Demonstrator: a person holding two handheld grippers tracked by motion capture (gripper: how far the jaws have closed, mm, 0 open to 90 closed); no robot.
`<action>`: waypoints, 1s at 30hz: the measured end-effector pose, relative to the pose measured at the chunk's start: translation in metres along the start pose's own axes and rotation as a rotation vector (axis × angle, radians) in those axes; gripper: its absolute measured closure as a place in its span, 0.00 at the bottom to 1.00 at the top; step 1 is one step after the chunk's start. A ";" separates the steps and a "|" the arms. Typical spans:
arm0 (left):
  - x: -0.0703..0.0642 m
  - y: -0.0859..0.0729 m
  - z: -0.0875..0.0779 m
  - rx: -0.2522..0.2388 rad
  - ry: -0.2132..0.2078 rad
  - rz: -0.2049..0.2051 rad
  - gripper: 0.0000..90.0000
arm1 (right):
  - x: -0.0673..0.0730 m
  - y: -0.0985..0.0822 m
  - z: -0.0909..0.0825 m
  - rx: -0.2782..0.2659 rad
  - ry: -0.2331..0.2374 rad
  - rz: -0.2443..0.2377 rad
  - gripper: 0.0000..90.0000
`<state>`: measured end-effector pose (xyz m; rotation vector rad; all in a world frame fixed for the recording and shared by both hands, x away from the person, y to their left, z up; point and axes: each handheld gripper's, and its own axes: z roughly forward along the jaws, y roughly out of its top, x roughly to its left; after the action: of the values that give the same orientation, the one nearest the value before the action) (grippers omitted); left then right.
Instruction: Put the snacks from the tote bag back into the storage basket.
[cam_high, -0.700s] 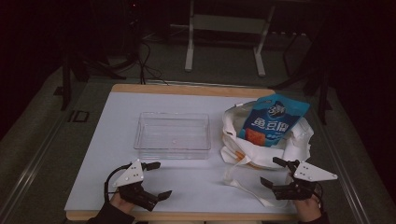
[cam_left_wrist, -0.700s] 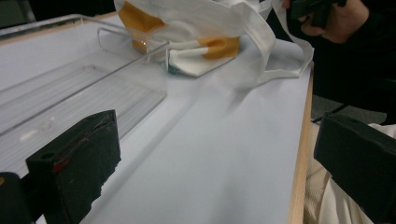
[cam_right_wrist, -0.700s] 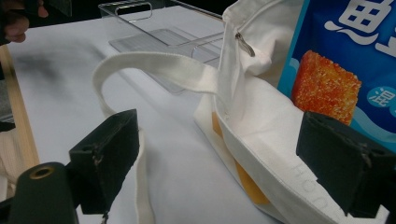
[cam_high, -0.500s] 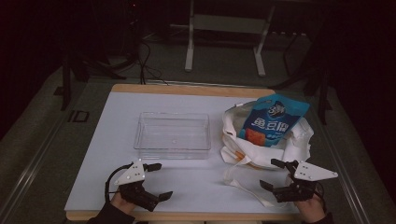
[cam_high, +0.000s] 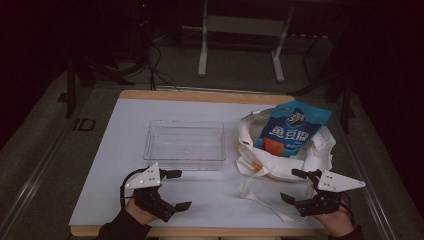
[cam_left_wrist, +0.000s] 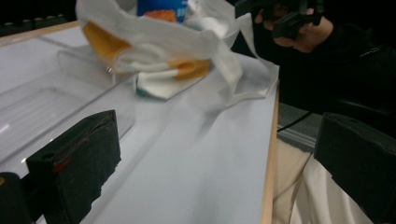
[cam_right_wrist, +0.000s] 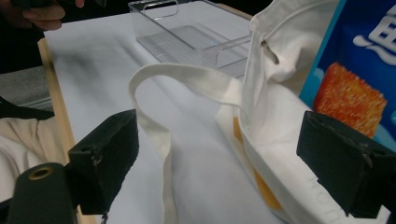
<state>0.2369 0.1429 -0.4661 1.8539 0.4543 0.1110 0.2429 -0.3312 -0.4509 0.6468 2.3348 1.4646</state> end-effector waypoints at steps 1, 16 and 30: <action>0.000 0.004 0.003 -0.002 -0.014 0.011 0.01 | 0.000 0.001 0.000 -0.001 -0.004 -0.004 0.14; 0.008 0.044 0.032 -0.004 -0.060 0.081 0.01 | -0.011 0.024 -0.015 -0.058 -0.029 -0.040 0.16; 0.024 0.083 0.064 -0.023 -0.084 0.130 0.01 | -0.035 0.043 -0.032 -0.088 -0.084 -0.059 0.17</action>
<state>0.2991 0.0723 -0.4133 1.8576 0.2734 0.1247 0.2659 -0.3579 -0.3979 0.5987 2.1944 1.4755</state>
